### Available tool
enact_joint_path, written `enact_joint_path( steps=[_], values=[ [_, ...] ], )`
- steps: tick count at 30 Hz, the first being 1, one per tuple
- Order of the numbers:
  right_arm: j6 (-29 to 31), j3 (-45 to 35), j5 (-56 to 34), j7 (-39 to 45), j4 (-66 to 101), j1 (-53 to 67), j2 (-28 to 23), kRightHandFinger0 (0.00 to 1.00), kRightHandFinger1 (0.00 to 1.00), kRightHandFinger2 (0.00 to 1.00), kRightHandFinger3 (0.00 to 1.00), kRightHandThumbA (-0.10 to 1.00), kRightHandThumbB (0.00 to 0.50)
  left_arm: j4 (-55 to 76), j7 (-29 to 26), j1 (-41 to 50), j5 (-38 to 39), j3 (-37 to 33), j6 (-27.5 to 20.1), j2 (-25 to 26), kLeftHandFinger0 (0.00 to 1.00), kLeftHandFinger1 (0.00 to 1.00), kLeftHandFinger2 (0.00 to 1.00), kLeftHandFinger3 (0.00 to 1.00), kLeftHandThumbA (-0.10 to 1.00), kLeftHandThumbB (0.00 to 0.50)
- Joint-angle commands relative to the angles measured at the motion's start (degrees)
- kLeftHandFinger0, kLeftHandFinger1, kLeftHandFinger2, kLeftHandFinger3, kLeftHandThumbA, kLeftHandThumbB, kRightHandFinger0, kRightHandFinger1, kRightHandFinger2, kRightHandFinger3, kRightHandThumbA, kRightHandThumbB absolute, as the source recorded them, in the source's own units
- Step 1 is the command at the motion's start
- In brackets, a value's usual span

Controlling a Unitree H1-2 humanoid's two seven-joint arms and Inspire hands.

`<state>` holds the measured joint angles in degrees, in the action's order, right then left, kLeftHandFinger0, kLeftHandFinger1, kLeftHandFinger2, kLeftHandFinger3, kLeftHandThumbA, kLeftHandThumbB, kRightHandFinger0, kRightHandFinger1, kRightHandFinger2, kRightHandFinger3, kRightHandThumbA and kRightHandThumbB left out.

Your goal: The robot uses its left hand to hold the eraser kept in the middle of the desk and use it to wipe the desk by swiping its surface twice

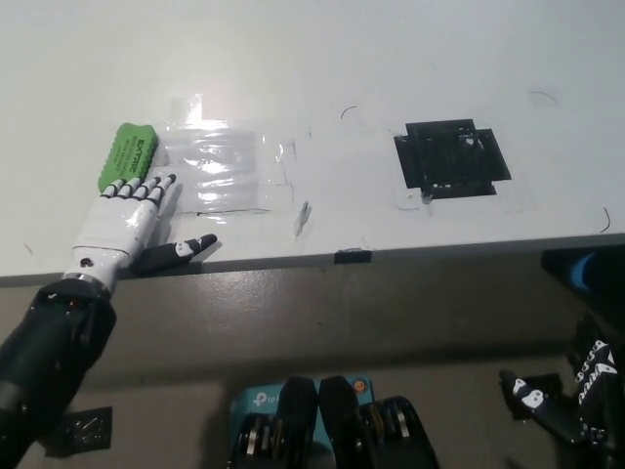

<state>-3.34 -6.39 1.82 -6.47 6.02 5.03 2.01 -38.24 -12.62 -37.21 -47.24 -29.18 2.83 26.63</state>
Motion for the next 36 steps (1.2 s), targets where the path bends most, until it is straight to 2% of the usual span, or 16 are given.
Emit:
enact_joint_path(
  steps=[1,5,7,8,9,10,13,15,18,22,23,25,29,33,35,36],
  values=[
    [1.33,-0.16,0.28,-0.7,1.98,0.32,0.19,0.98,1.0,1.0,1.0,1.0,0.19,-1.52,2.27,1.51,4.49,2.45,-2.28,-1.21,1.0,1.0,1.0,1.0,1.0,0.389],
    [1.52,0.22,1.15,-0.72,1.92,0.38,-0.1,0.96,1.0,1.0,1.0,1.0,0.17,-0.61,2.24,2.32,6.53,4.37,-4.15,-3.38,1.0,1.0,1.0,1.0,1.0,0.335],
    [1.5,0.31,1.12,-0.5,1.96,0.45,-0.3,0.98,1.0,1.0,1.0,1.0,0.188,-0.37,3.52,2.73,8.2,5.59,-5.54,-4.56,1.0,1.0,1.0,1.0,1.0,0.276],
    [1.33,0.34,1.23,-0.52,2.1,0.32,-0.27,0.98,1.0,1.0,1.0,1.0,0.159,-1.12,3.74,2.72,10.53,6.46,-8.46,-5.79,1.0,1.0,1.0,1.0,1.0,0.25],
    [1.62,0.45,1.47,-0.47,2.02,0.34,-0.39,0.98,1.0,1.0,1.0,1.0,0.195,-1.29,4.99,2.58,12.02,6.92,-9.45,-6.66,1.0,1.0,1.0,1.0,1.0,0.269],
    [1.39,0.4,1.3,-0.47,2.13,0.23,-0.29,0.97,1.0,1.0,1.0,1.0,0.196,-1.93,5.03,2.33,13.83,7.77,-11.08,-8.51,1.0,1.0,1.0,1.0,1.0,0.245],
    [1.57,0.51,1.5,-0.54,1.92,-0.28,-0.25,0.96,1.0,1.0,1.0,1.0,0.204,-3.21,5.25,1.54,15.01,8.78,-12.33,-10.55,1.0,1.0,1.0,1.0,1.0,0.258],
    [1.92,1.04,1.93,-0.16,1.92,-0.26,-0.5,0.96,1.0,1.0,1.0,1.0,0.21,-4.52,9.13,0.06,19.06,10.31,-11.87,-14.03,1.0,1.0,1.0,1.0,1.0,0.349],
    [1.88,1.29,1.91,-0.12,1.86,-0.46,-0.52,0.97,1.0,1.0,1.0,1.0,0.2,-7.09,10.06,-0.7,22.81,12.77,-13.98,-16.86,1.0,1.0,1.0,1.0,1.0,0.385],
    [2.16,0.92,0.87,0.21,1.98,-0.93,-0.74,0.97,1.0,1.0,1.0,1.0,0.178,-8.56,11.13,-0.68,24.47,13.87,-13.51,-20.46,1.0,1.0,1.0,1.0,1.0,0.367],
    [2.05,0.98,1.26,0.08,2.03,-1.09,-0.82,0.98,1.0,1.0,1.0,1.0,0.171,-8.87,11.11,-0.62,24.59,13.83,-13.82,-21.04,1.0,1.0,1.0,1.0,1.0,0.396],
    [1.49,1.06,1.76,-0.06,2.38,-1.17,-0.93,0.98,1.0,1.0,1.0,1.0,0.197,-9.34,11.24,-0.52,24.86,13.62,-14.93,-21.45,1.0,1.0,1.0,1.0,1.0,0.394],
    [0.65,0.9,1.9,-0.31,2.86,-1.68,-0.71,0.99,1.0,1.0,1.0,1.0,0.177,-11.0,11.1,-1.1,23.34,11.45,-15.41,-22.79,1.0,1.0,1.0,1.0,1.0,0.431],
    [0.18,0.8,2.94,-0.82,3.48,-2.17,-0.64,0.96,1.0,1.0,1.0,1.0,0.182,-13.39,10.29,-2.26,20.61,8.48,-16.09,-23.74,1.0,1.0,1.0,1.0,1.0,0.403],
    [-0.08,0.68,2.77,-0.83,3.69,-2.52,-0.57,0.97,1.0,1.0,1.0,1.0,0.164,-13.94,9.29,-2.77,18.56,6.35,-15.43,-23.8,1.0,1.0,1.0,1.0,1.0,0.378],
    [-0.26,0.38,2.93,-1.4,3.8,-2.76,-0.26,0.97,1.0,1.0,1.0,1.0,0.114,-14.47,9.03,-3.09,17.25,4.78,-14.43,-24.07,1.0,1.0,1.0,1.0,1.0,0.377]
  ],
)
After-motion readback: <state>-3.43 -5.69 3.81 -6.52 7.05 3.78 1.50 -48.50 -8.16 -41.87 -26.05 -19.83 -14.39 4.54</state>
